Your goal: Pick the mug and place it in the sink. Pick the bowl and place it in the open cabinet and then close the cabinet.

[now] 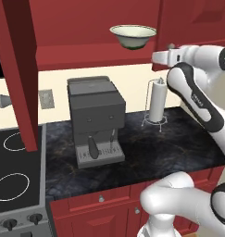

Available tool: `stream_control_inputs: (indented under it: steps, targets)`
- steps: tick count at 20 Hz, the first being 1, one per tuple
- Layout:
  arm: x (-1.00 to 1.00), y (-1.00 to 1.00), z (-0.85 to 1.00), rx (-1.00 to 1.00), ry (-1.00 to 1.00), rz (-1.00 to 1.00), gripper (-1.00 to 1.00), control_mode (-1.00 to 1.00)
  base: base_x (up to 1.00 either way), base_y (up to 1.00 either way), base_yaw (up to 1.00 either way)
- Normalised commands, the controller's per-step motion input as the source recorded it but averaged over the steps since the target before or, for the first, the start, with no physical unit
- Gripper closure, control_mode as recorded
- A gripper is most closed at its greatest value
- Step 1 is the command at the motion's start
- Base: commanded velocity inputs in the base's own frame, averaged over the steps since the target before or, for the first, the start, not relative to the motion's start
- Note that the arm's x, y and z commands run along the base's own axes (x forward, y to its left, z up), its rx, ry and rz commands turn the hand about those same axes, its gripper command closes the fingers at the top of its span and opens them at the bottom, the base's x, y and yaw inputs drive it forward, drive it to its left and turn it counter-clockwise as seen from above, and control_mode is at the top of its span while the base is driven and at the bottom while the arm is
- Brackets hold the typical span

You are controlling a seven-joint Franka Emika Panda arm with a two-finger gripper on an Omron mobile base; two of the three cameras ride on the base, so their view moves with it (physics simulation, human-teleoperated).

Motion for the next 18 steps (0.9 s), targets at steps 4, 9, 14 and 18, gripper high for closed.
stream_control_inputs:
  steps: [4, 9, 14, 18]
  targets:
    - [0.58, 0.34, -0.10, -0.06, 0.00, -0.34, -1.00, -1.00, 0.00, 0.00, 0.00]
    - [0.68, 0.30, -0.09, -0.08, 0.00, -0.35, -1.00, -1.00, 0.00, 0.00, 0.00]
    - [0.72, 0.07, -0.17, -0.03, 0.00, -0.22, -1.00, -1.00, 0.00, 0.00, 0.00]
    - [0.64, 0.00, -0.01, 0.00, -0.02, 0.02, -1.00, -1.00, 0.00, 0.00, 0.00]
